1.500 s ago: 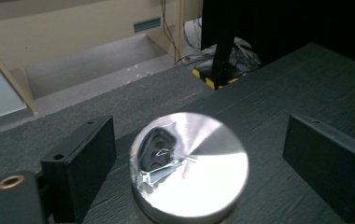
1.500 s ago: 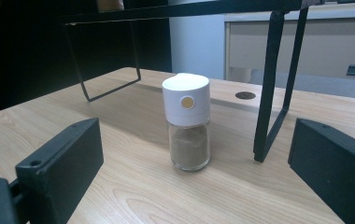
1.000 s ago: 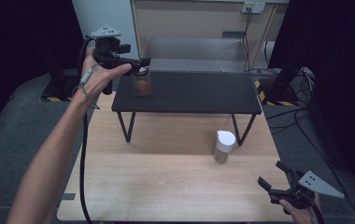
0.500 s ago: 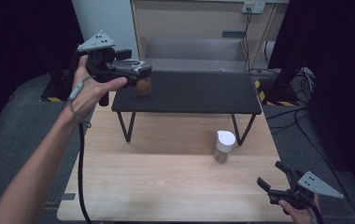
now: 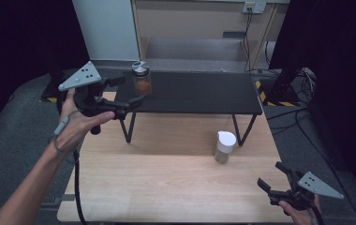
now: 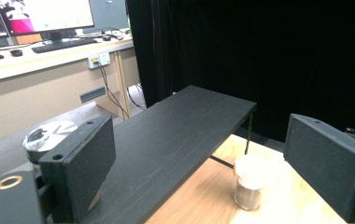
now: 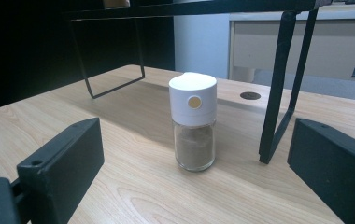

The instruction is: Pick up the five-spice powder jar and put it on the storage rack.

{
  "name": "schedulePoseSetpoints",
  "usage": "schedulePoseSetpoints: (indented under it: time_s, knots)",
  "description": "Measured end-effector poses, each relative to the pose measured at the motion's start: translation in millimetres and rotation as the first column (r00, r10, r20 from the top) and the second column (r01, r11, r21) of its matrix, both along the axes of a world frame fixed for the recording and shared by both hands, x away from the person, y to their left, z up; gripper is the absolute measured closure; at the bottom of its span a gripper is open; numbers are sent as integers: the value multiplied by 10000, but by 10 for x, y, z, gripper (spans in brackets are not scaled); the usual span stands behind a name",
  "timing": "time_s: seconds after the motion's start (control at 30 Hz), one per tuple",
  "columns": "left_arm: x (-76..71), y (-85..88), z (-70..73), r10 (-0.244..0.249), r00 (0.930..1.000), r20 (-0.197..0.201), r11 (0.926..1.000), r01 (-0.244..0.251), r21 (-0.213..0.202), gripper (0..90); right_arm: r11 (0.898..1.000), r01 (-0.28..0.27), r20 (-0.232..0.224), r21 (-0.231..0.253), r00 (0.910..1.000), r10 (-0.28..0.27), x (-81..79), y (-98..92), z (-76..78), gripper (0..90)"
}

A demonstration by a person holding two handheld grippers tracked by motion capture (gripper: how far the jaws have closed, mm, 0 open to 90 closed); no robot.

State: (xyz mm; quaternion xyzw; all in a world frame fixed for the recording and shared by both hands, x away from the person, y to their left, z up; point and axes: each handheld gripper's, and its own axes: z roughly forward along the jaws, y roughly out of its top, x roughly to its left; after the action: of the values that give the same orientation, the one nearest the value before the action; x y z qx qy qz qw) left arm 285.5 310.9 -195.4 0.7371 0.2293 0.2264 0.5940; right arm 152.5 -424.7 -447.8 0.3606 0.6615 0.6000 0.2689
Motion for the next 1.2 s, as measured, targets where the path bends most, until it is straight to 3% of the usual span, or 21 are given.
schedulePoseSetpoints:
  time_s: [0.27,0.6,0.9,1.07,1.2]
  knots:
    - [-123,138,-281,15,10000,9,9997,-15,-261,82,10000,10,-1,-15,10000,-10,-1,4,2,40]
    - [-279,195,-717,84,10000,-12,9999,-84,127,82,10000,29,-16,-12,10000,-29,0,6,2,40]
    - [-373,243,-1166,357,9985,-425,9992,-349,190,81,10000,44,-17,-9,10000,-44,-3,5,2,40]
    - [-452,242,-1367,636,9970,-449,9976,-623,303,81,10000,44,-18,-16,10000,-44,0,8,3,40]
    - [-499,221,-1444,759,9961,-456,9958,-733,557,80,10000,53,-14,-14,10000,-53,0,6,2,40]
